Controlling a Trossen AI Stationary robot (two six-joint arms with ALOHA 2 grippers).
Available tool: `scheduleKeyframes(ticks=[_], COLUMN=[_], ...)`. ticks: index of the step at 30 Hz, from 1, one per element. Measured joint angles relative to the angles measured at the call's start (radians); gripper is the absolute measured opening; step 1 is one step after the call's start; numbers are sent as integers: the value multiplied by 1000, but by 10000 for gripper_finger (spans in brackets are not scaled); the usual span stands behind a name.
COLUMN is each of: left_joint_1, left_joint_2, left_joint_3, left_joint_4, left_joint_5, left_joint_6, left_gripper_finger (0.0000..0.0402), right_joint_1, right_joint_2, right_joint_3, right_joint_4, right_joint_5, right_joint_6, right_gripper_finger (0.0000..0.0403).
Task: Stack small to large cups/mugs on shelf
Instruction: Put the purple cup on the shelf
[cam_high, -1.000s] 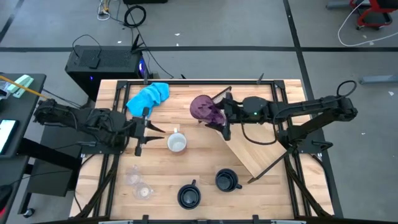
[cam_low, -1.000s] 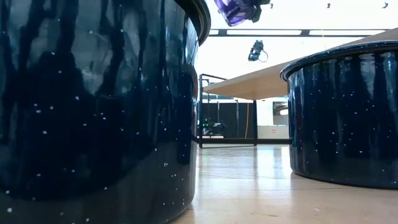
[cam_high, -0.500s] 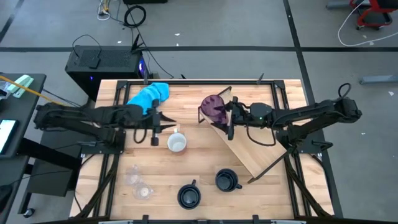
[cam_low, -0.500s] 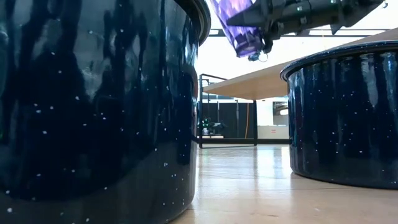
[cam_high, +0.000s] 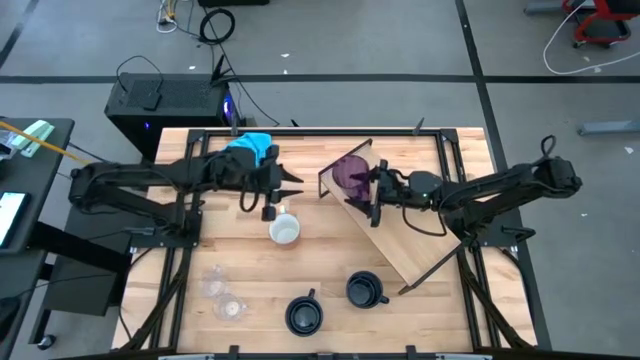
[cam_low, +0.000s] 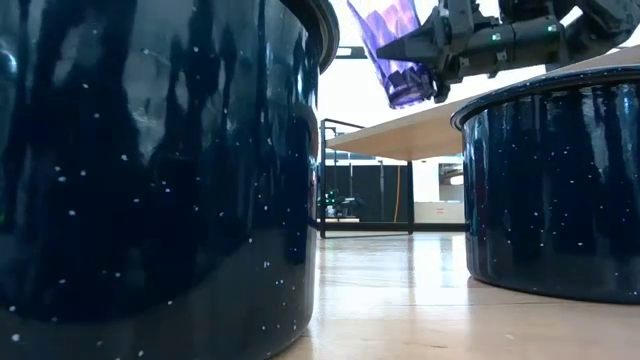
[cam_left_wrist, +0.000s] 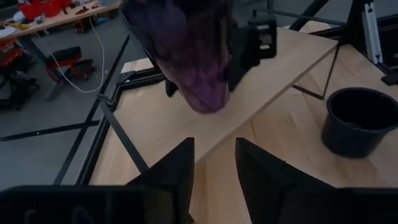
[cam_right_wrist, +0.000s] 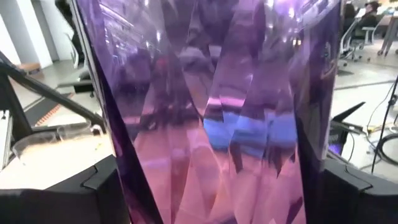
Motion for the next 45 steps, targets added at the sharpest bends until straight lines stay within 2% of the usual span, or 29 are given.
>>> scheduleKeyframes(ticks=[12,18,45], left_joint_1=[60,60,65], left_joint_2=[145,177,226], left_joint_3=[14,16,14], left_joint_4=[70,167,297], left_joint_5=[29,28,27], left_joint_6=[18,27,104], left_gripper_finger=[165,159,147], right_joint_1=[-3,-5,-27], right_joint_2=[53,88,101], right_joint_3=[-2,-1,-1], right_joint_4=[29,57,20], right_joint_5=[1,1,1], right_joint_6=[8,7,33], right_gripper_finger=[348,348,362])
